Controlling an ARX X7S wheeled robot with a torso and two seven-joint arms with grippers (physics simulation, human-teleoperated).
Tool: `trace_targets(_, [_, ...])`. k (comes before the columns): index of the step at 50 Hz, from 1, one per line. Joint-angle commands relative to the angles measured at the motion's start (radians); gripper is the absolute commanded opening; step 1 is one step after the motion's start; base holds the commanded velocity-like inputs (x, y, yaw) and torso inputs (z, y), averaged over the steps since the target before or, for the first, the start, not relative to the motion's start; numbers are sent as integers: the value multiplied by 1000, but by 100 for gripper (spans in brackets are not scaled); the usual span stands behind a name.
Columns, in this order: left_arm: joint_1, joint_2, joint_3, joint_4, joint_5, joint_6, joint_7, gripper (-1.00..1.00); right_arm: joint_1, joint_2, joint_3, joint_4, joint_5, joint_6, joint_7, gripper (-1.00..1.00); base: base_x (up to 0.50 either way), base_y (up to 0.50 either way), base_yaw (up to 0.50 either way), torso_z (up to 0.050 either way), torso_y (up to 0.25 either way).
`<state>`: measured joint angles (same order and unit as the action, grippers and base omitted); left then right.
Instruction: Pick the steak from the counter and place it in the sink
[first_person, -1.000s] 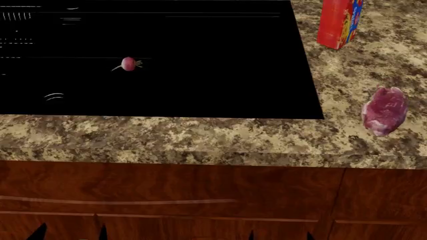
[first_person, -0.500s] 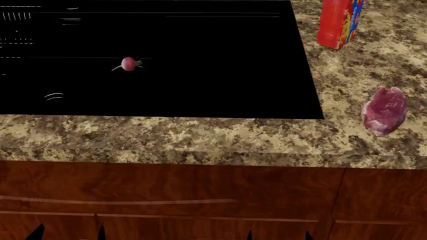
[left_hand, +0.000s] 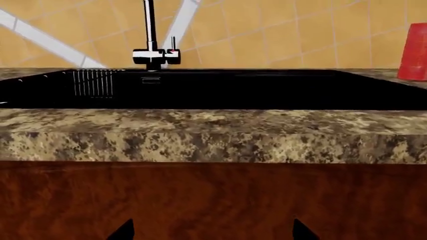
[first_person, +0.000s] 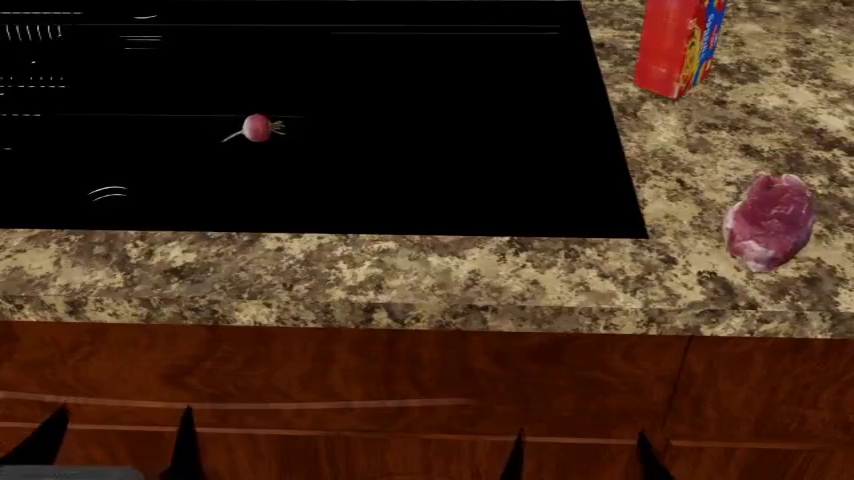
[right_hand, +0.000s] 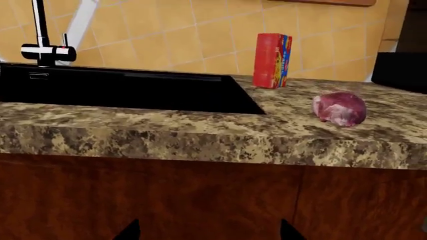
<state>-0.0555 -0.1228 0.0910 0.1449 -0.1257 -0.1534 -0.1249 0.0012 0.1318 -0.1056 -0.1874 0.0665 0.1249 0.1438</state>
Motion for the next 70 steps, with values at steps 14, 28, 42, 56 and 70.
trace_targets(14, [-301, -131, -85, 274, -223, -583, 3, 100, 233, 139, 126, -522, 149, 713, -3, 100, 0, 0, 0, 0, 0])
trace_targets(28, [-547, -151, -120, 148, -302, -750, 24, 100, 503, 164, 196, -588, 258, 1020, -25, 100, 0, 0, 0, 0, 0])
trace_targets(42, [-596, -156, -144, 113, -313, -757, 12, 100, 578, 164, 241, -582, 291, 1078, -28, 100, 13, -1, 0, 0, 0])
trace_targets(56, [-594, -157, -140, 124, -322, -763, 7, 100, 553, 167, 239, -576, 303, 1032, -46, 100, 354, -55, 0, 0, 0])
trace_targets(70, [-593, -159, -136, 133, -331, -768, 2, 100, 542, 164, 245, -576, 313, 1029, -42, 100, 449, -3, 0, 0, 0])
